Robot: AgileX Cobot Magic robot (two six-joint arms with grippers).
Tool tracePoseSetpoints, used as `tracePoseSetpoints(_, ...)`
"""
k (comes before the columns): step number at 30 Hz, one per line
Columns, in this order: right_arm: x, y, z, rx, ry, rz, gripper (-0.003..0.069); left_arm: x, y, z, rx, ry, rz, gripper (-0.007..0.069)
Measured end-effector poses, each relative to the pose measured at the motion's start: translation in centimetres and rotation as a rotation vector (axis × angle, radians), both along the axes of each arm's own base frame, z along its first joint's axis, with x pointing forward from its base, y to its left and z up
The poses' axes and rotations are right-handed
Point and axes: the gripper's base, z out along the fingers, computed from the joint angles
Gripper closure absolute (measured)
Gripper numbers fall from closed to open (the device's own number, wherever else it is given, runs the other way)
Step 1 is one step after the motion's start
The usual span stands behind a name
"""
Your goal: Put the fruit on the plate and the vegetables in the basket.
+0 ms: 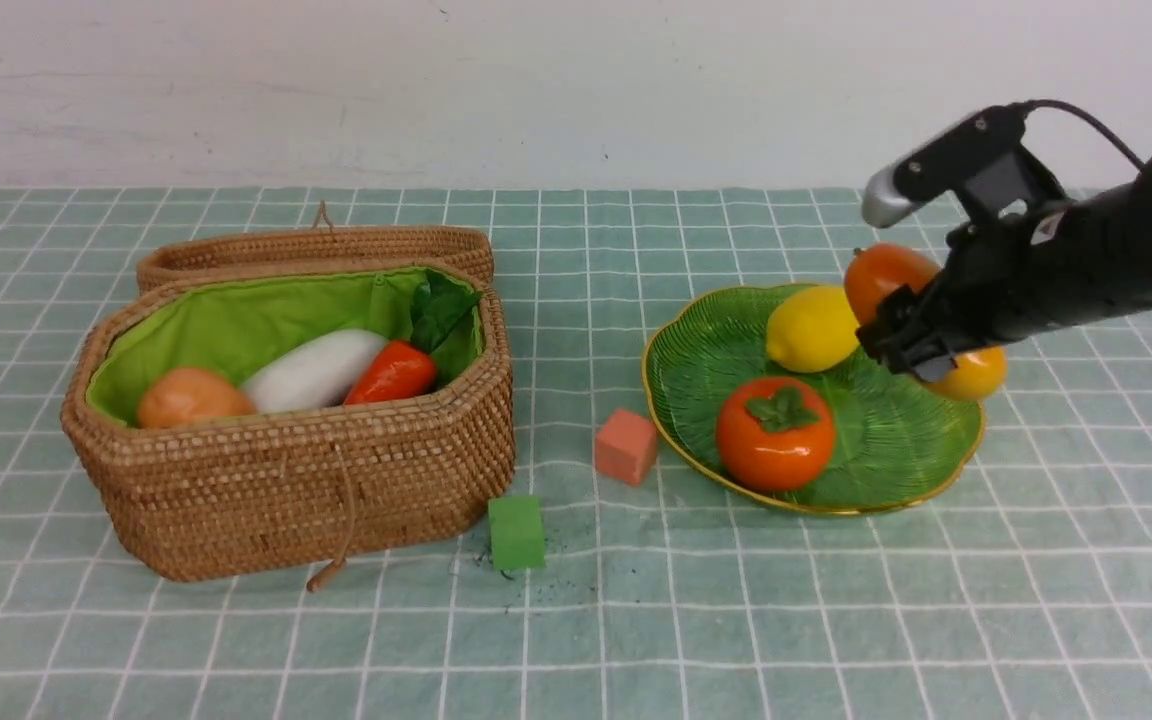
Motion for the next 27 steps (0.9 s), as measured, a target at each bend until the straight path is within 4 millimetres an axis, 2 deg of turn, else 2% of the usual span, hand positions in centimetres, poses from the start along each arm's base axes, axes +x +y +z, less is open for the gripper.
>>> tracePoseSetpoints(3,0.6,0.1,-1.6,0.009,0.035,-0.011,0.0073,0.0,0.0,0.0,0.000,0.000,0.000,0.0449)
tracePoseSetpoints(4,1.0,0.2,-3.1,0.022,0.078,-0.027,0.0073,0.0,0.0,0.0,0.000,0.000,0.000,0.0449)
tracePoseSetpoints(7,1.3,0.4,-4.8,0.059,0.134,-0.068,0.0069,0.0,0.0,0.0,0.000,0.000,0.000,0.0449)
tracePoseSetpoints(8,1.3,0.4,-4.8,0.062,0.135,-0.071,0.0064,0.0,0.0,0.0,0.000,0.000,0.000,0.0449)
tracePoseSetpoints(9,1.4,0.4,-5.0,0.082,0.151,-0.094,0.0025,0.0,0.0,0.0,0.000,0.000,0.000,0.0449)
tracePoseSetpoints(11,1.3,0.4,-4.8,0.101,0.153,-0.113,-0.0010,0.0,0.0,0.0,0.000,0.000,0.000,0.0449)
tracePoseSetpoints(13,1.2,0.4,-4.4,0.113,0.151,-0.122,-0.0021,0.0,0.0,0.0,0.000,0.000,0.000,0.0449)
tracePoseSetpoints(15,0.4,0.3,-2.6,0.126,0.139,-0.120,-0.0013,0.0,0.0,0.0,0.000,0.000,0.000,0.0449)
tracePoseSetpoints(17,0.1,0.2,-1.9,0.128,0.137,-0.116,-0.0001,0.0,0.0,0.0,0.000,0.000,0.000,0.0449)
tracePoseSetpoints(18,-0.4,0.0,-0.8,0.132,0.124,-0.113,0.0013,0.0,0.0,0.0,0.000,0.000,0.000,0.0449)
tracePoseSetpoints(19,-1.5,-0.5,1.3,0.133,0.109,-0.109,0.0054,0.0,0.0,0.0,0.000,0.000,0.000,0.0449)
tracePoseSetpoints(21,-2.7,-1.3,3.2,0.134,0.100,-0.112,0.0095,0.0,0.0,0.0,0.000,0.000,0.000,0.0449)
tracePoseSetpoints(22,-3.6,-1.8,4.3,0.134,0.108,-0.112,0.0129,0.0,0.0,0.0,0.000,0.000,0.000,0.0449)
tracePoseSetpoints(23,-5.2,-2.6,6.4,0.138,0.098,-0.114,0.0174,0.0,0.0,0.0,0.000,0.000,0.000,0.0449)
tracePoseSetpoints(24,-5.7,-2.8,6.9,0.139,0.100,-0.116,0.0190,0.0,0.0,0.0,0.000,0.000,0.000,0.0449)
tracePoseSetpoints(25,-8.5,-4.0,9.2,0.141,0.122,-0.126,0.0278,0.0,0.0,0.0,0.000,0.000,0.000,0.0449)
tracePoseSetpoints(26,-9.0,-4.1,9.8,0.144,0.114,-0.126,0.0278,0.0,0.0,0.0,0.000,0.000,0.000,0.0449)
tracePoseSetpoints(27,-10.1,-4.4,10.3,0.141,0.136,-0.129,0.0325,0.0,0.0,0.0,0.000,0.000,0.000,0.0449)
